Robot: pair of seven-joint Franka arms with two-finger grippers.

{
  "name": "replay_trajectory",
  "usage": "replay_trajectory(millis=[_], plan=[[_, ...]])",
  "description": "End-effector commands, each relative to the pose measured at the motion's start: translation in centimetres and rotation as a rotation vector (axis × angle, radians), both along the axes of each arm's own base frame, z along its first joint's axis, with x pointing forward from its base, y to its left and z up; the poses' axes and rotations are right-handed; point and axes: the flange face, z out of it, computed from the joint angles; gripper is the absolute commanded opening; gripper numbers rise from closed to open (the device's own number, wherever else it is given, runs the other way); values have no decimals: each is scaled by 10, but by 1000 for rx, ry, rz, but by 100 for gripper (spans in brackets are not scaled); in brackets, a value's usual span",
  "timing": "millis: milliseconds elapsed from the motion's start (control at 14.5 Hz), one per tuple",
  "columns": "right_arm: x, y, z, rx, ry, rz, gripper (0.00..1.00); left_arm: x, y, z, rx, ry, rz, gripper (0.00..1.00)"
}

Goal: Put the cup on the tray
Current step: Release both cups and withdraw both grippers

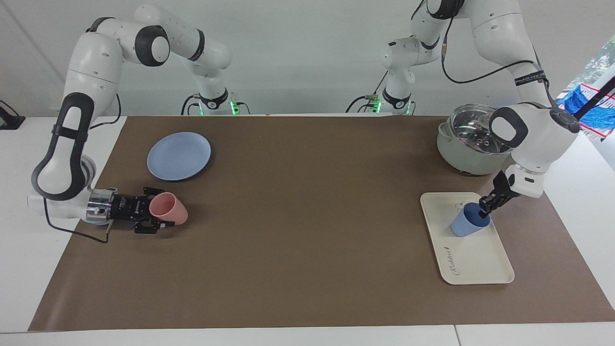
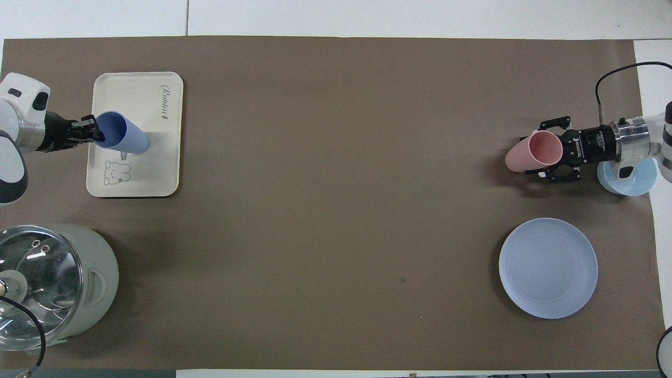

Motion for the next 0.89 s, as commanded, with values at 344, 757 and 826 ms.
replay_trajectory(millis=[344, 757, 826], plan=[[6, 22, -13, -77, -90, 49, 0, 3, -21, 29, 27, 45, -97, 100], [3, 17, -13, -126, -111, 84, 35, -26, -63, 140, 81, 176, -306, 100], [3, 17, -12, -122, -126, 95, 99, -34, -75, 153, 81, 175, -324, 100]])
